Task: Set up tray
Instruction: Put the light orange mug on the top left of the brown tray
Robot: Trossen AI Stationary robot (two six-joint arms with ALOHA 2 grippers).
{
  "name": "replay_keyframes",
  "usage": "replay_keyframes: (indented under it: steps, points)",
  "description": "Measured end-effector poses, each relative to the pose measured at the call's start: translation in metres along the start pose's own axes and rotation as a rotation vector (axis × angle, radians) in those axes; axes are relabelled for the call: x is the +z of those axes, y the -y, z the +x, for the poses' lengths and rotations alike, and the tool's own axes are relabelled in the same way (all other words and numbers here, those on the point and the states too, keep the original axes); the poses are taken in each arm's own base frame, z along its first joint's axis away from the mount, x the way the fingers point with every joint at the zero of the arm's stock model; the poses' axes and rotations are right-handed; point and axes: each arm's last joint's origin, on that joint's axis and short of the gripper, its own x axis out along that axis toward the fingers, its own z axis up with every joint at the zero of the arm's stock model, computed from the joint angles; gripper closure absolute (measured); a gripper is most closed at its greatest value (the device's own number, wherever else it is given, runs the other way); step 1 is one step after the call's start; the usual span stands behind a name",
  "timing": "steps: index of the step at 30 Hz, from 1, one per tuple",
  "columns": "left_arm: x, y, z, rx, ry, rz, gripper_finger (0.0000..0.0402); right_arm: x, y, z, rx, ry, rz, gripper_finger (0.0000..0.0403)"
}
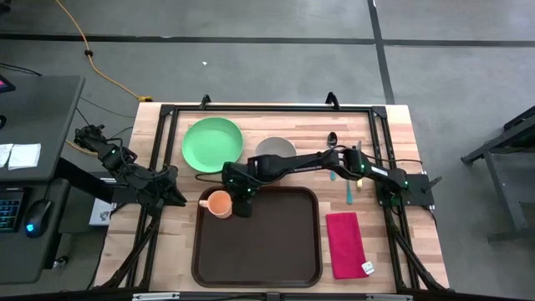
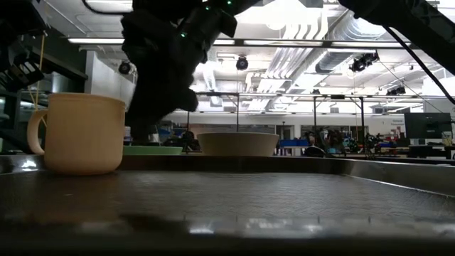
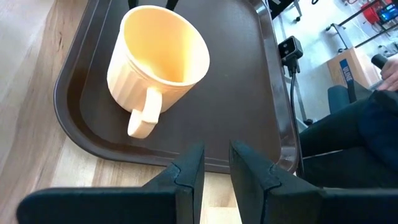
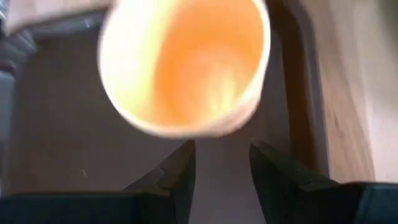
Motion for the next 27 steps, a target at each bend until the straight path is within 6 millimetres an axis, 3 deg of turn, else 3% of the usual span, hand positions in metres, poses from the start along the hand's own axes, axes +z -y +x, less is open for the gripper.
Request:
replay_keyframes:
  steps: [27]
  points:
    - [0.0008,0.0006,0.0000,-0.005,0.009,-0.002,0.0298,0.0042,-0.0017,-0.0002,0.028,0.040,-0.006,0.0274]
